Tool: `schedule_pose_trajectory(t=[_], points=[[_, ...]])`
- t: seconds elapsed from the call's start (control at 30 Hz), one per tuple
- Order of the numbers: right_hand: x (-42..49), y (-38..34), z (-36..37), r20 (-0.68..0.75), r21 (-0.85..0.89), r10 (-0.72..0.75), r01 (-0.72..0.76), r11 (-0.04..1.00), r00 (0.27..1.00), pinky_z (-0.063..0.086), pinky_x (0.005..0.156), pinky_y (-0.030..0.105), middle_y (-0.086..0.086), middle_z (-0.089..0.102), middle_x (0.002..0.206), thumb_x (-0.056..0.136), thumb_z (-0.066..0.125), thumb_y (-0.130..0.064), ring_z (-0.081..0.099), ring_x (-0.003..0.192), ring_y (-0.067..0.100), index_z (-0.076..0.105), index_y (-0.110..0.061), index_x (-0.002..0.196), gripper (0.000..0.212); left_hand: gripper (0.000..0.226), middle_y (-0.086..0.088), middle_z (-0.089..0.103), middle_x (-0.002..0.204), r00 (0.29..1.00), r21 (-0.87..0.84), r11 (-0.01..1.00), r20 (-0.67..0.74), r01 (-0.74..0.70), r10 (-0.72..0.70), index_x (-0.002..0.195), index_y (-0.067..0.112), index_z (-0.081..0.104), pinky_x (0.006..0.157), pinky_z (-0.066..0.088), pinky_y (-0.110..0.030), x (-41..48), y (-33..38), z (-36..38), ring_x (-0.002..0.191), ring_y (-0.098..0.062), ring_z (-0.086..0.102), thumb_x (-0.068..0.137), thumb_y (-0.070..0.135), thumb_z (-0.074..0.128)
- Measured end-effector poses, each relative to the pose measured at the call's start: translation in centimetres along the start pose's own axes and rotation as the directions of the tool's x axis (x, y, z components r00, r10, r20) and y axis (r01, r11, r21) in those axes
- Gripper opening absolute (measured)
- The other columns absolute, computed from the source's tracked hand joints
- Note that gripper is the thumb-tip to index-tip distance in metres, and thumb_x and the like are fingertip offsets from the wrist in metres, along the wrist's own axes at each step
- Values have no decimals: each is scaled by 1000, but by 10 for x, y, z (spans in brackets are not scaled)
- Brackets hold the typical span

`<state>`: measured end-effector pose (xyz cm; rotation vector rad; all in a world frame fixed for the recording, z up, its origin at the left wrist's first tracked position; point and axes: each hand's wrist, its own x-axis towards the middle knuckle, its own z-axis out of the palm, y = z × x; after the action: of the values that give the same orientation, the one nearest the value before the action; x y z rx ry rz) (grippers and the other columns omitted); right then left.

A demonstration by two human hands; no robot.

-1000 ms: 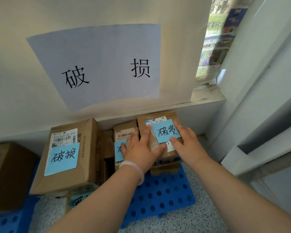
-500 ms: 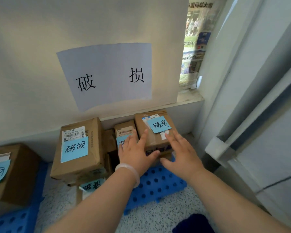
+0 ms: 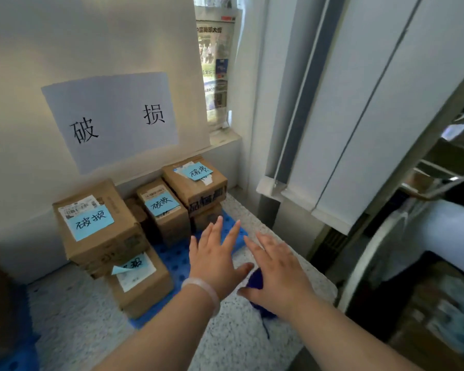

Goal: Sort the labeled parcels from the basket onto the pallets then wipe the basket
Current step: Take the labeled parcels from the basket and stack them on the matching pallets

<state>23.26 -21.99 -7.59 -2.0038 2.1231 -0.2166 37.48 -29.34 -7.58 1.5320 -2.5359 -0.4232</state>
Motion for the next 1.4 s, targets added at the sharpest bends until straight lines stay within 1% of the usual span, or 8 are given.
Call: schedule_pose_trajectory(t=[0.13, 0.33, 0.5, 0.63, 0.8, 0.97, 1.2, 1.4], points=[[-65, 22, -4, -73, -15, 150, -152, 988, 986, -9, 121, 38, -7, -6, 165, 79, 61, -67, -10, 151, 13, -2, -37, 155, 103, 87, 7, -12, 163, 983, -1, 984, 42, -181, 181, 152, 46, -7, 120, -2, -52, -22, 48, 11, 150, -19, -7, 88, 67, 48], [-154, 67, -18, -127, 18, 380, -381, 924, 916, -11, 119, 37, -8, -11, 164, 82, 60, -65, -14, 150, 15, -6, -41, 154, 101, 88, 5, -11, 163, 898, 20, 899, 66, -437, 435, 151, 46, -9, 121, 2, -52, -49, 132, 31, 150, -21, -6, 87, 68, 47], [-214, 104, -24, -134, 61, 513, -510, 858, 848, -15, 113, 37, -9, -11, 163, 84, 59, -64, -16, 149, 16, -5, -39, 154, 98, 87, 4, -11, 163, 819, 27, 822, 114, -569, 563, 150, 47, -10, 121, 0, -52, -68, 194, 52, 150, -22, -6, 89, 63, 49], [-254, 143, -26, -90, 106, 587, -578, 809, 805, -11, 114, 37, -9, -14, 163, 85, 61, -59, -15, 149, 17, -7, -39, 154, 99, 86, 5, -11, 163, 760, 25, 771, 184, -637, 623, 151, 47, -8, 121, -3, -50, -77, 246, 76, 150, -21, -8, 89, 61, 49], [-306, 220, -36, -23, 141, 661, -652, 745, 750, -7, 117, 38, -8, -12, 163, 87, 64, -51, -10, 150, 18, -11, -40, 153, 101, 88, 6, -11, 163, 748, -14, 779, 266, -627, 607, 149, 49, -11, 122, 2, -48, -88, 319, 113, 151, -20, -4, 88, 61, 52], [-342, 303, -35, -1, 196, 729, -715, 671, 684, 4, 122, 44, -7, -8, 164, 82, 62, -63, -8, 151, 19, -8, -38, 154, 103, 88, 6, -11, 163, 773, -17, 824, 333, -567, 539, 151, 46, -9, 122, 4, -49, -88, 385, 144, 151, -22, -3, 90, 59, 53], [-360, 366, -21, 89, 277, 735, -725, 630, 672, 9, 122, 42, -7, -3, 165, 83, 62, -63, -2, 152, 19, -6, -40, 155, 101, 86, 4, -8, 164, 821, -39, 911, 420, -411, 388, 150, 49, -10, 122, 9, -48, -82, 414, 187, 151, -24, 2, 90, 61, 50], [-343, 396, 2, 186, 367, 748, -752, 548, 637, 16, 122, 45, -7, -1, 164, 83, 63, -62, 2, 152, 21, -5, -40, 154, 101, 82, 3, -5, 164, 841, -17, 944, 449, -329, 301, 154, 43, -1, 122, 9, -45, -53, 429, 204, 151, -24, 1, 91, 59, 50]])
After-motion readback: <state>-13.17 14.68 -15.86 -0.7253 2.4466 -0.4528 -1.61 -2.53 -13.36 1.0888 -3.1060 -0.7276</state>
